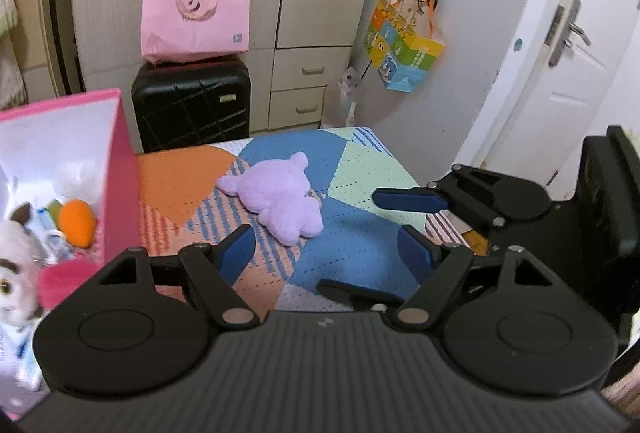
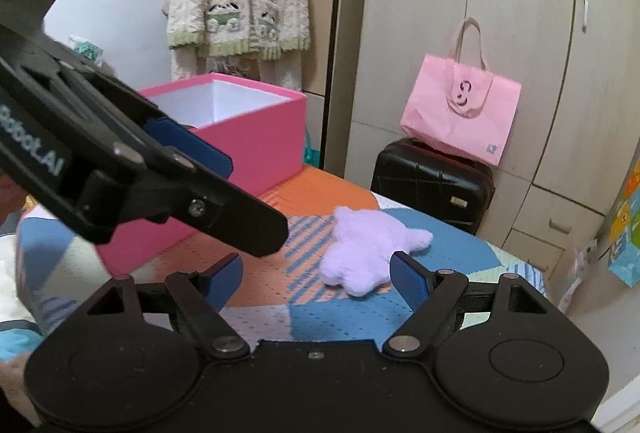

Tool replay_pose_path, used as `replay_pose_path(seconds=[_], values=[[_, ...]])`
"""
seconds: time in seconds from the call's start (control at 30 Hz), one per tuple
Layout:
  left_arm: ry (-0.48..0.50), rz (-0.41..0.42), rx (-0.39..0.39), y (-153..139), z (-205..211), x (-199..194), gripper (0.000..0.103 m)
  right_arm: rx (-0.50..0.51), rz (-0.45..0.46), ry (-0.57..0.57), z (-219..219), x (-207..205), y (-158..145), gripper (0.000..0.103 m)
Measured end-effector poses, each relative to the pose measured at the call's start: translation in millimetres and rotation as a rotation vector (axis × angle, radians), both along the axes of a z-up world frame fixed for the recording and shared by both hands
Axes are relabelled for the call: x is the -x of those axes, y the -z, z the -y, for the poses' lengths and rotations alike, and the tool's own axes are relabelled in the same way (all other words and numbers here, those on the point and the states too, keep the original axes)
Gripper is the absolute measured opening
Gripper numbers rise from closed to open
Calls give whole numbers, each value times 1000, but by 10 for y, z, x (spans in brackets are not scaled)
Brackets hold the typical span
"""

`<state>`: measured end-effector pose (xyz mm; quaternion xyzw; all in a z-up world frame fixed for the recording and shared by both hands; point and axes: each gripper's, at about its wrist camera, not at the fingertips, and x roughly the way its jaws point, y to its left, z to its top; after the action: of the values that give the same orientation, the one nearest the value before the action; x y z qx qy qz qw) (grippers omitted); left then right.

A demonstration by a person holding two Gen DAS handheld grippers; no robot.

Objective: Organize soft objects
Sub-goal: 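Close the left gripper on the lilac bear plush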

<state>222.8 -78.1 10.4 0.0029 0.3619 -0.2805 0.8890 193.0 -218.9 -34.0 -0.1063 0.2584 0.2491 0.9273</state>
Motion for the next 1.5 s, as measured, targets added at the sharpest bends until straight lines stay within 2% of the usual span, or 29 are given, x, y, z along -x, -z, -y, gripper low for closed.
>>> replay_pose_path(seconds=[0.13, 0.3, 0.4, 0.6, 0.73, 0.9, 1.0, 1.1, 1.37, 1.5], values=[[-41, -51, 30, 191, 79, -253, 76, -10, -22, 5, 34, -228, 128, 84], [-103, -74, 39, 414, 153, -481, 74, -40, -82, -17, 36, -508, 233, 84], [-129, -84, 40, 518, 195, -602, 68, -41, -95, -18, 22, -660, 313, 84], [-219, -65, 34, 662, 217, -801, 63, -48, -87, 32, 35, -898, 472, 85], [-252, -110, 33, 786, 222, -939, 55, -58, -126, 46, 33, -1026, 539, 88], [-235, -153, 78, 878, 198, -1000, 51, -57, -166, 45, 14, -1099, 616, 88], [-255, -144, 89, 891, 161, -1020, 51, -56, -162, 53, -3, -1107, 629, 87], [-233, -177, 119, 941, 134, -1039, 42, -75, -167, 54, 15, -1112, 634, 84], [-218, -122, 58, 910, 256, -952, 38, -34, -127, 67, -52, -1029, 639, 74], [-202, -132, 71, 881, 231, -926, 38, -13, -95, 73, -74, -928, 618, 72]])
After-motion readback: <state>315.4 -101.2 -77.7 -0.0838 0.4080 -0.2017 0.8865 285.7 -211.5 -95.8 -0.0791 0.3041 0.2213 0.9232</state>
